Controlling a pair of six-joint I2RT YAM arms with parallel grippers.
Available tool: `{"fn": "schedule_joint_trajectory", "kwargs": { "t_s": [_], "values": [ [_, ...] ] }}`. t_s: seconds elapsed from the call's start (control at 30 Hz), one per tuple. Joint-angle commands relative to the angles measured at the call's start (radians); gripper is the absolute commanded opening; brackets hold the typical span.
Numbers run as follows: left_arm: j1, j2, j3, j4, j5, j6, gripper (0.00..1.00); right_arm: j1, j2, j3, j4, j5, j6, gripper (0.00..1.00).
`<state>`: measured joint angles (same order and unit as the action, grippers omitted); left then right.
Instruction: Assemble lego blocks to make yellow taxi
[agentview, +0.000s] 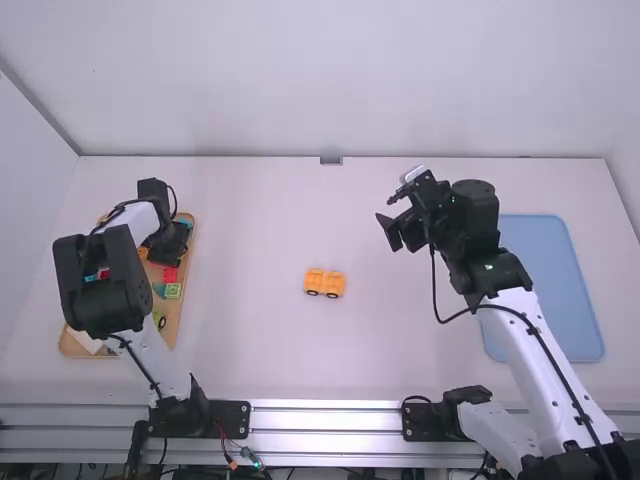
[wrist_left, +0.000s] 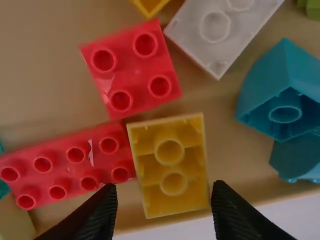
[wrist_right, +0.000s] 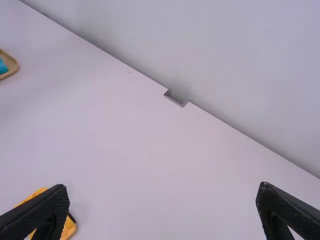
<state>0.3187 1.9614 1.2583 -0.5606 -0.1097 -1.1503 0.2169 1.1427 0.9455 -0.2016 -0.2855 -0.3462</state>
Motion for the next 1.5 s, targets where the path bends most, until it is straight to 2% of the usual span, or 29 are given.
{"fn": "schedule_joint_trajectory", "kwargs": {
  "t_s": [0.0,0.13,0.27,0.43,0.87,1.47],
  "values": [
    [-0.006,0.012,-0.015,0.003,-0.024,-0.008,0.56,0.0,0.008,0.037,-0.001,-0.006,0.009,0.99],
    [-0.006,0.012,-0.035,0.04,-0.023,-0.005,0.57,0.0,0.008,0.037,-0.006,-0.006,0.009,0.99],
    [-0.003,0.012,-0.06,0.079,-0.01,-0.006,0.5,0.0,0.008,0.037,-0.008,-0.006,0.008,0.99],
    [0.001,0.012,-0.071,0.098,-0.007,-0.006,0.49,0.0,0.008,0.037,-0.008,-0.005,0.008,0.98],
    [-0.005,0.012,0.009,0.028,-0.015,-0.005,0.56,0.0,0.008,0.037,-0.009,-0.003,0.005,0.99],
    [-0.004,0.012,-0.031,0.089,-0.015,0.004,0.47,0.0,0.008,0.037,-0.009,-0.003,0.006,0.99]
  ]
}}
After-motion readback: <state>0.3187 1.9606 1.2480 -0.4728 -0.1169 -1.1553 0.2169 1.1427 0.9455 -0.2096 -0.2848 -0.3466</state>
